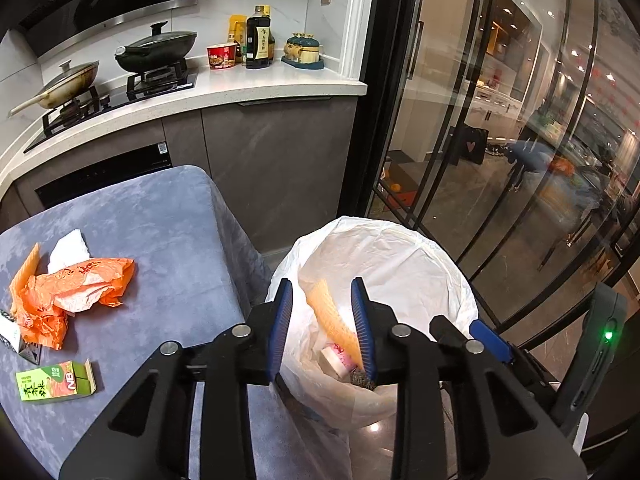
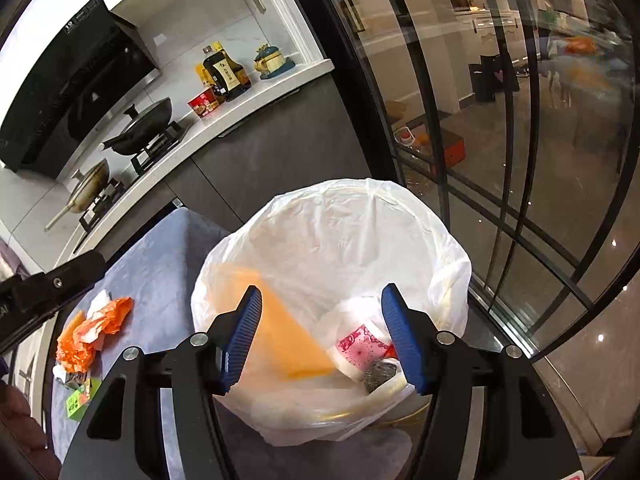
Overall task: Collect trash
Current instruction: 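Open the left tool and right tool to drop sleeve and scrubber into the bin, then move both tools back over the trash on the table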
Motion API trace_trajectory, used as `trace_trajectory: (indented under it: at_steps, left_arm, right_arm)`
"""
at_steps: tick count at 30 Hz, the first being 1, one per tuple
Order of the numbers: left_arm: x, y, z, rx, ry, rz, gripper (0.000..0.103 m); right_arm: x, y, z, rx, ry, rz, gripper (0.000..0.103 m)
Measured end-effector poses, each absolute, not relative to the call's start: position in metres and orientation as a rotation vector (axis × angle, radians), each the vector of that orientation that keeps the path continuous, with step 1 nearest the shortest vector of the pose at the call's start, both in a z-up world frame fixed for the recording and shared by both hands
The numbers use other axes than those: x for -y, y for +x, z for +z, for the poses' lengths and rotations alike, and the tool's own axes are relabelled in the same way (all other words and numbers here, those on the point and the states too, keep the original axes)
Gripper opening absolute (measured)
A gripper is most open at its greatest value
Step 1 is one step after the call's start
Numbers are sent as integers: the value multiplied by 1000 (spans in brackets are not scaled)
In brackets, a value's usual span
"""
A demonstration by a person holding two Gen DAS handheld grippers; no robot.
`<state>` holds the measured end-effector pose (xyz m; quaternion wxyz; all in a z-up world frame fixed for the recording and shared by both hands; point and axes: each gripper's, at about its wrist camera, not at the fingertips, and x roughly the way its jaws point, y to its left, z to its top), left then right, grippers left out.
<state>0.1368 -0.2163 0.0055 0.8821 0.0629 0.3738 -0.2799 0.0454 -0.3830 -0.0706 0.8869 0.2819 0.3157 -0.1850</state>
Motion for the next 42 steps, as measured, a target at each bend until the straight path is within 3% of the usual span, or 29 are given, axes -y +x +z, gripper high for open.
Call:
trace_trajectory:
  at_steps: [13, 17, 22, 27, 35, 42]
  left_arm:
    - [192, 138, 11, -778, 98, -544, 35]
    - [176, 139, 15, -771, 78, -515, 44]
    - [153, 142, 19, -766, 53, -481, 46]
    - [123, 147, 23, -758, 18, -430, 55]
    - [74, 155, 20, -771, -20, -356, 56]
    - [33, 161, 17, -772, -60, -283, 68]
  right_arm:
    - [368, 44, -61, -648, 570, -362, 60]
    - [357, 47, -55, -648, 553, -342, 60]
    - [339, 53, -46, -643, 530, -308, 60]
    - [317, 62, -40, -649, 504, -264, 60]
    - [279, 78, -36, -668, 463, -199, 60]
    - [246, 91, -34, -683, 430, -154, 60]
